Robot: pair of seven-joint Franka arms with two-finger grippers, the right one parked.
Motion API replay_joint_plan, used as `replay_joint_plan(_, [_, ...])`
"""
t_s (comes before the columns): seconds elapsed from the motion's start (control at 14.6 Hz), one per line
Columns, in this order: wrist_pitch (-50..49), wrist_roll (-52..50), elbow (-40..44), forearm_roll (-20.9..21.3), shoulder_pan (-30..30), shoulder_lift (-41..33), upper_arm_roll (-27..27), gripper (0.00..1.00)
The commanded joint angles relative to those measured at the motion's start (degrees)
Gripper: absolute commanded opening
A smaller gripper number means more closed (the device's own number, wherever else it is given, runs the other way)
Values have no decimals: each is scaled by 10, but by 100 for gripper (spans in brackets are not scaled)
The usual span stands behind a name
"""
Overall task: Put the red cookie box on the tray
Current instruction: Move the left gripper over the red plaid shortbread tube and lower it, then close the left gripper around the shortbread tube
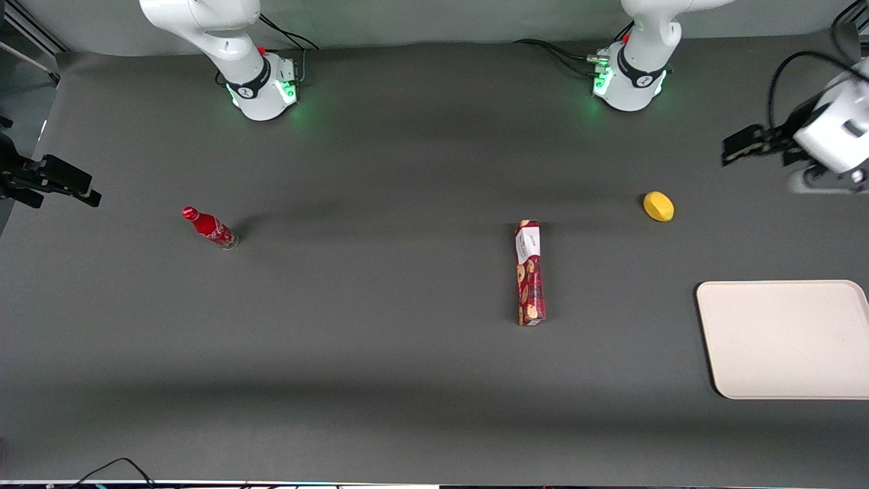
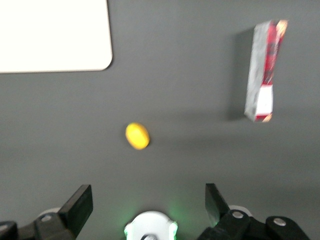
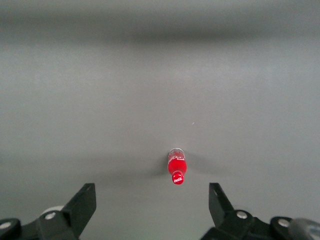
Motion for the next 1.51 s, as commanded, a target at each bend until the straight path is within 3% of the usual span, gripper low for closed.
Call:
replay_joint_plan(0.0, [33, -137, 79, -3, -12, 111, -84, 100])
replay_joint_plan(0.34, [197, -235, 90, -2, -15, 265, -165, 100])
replay_joint_plan(0.55, [288, -256, 80, 24, -42, 341, -173, 100])
replay_joint_plan(0.82, [378, -288, 51, 83, -74, 416, -174, 100])
replay_joint_plan(1.03, [454, -307, -21, 142, -81, 426, -174, 100])
replay_joint_plan(1.1, [462, -322, -35, 152, -80, 426, -174, 81])
replay_joint_plan(1.16, [463, -347, -37, 153, -80, 429, -175, 22])
replay_joint_plan(1.23, [463, -367, -36, 153, -80, 432, -175, 0])
replay_joint_plan(1.44, [455, -373, -33, 149, -74, 427, -176, 0])
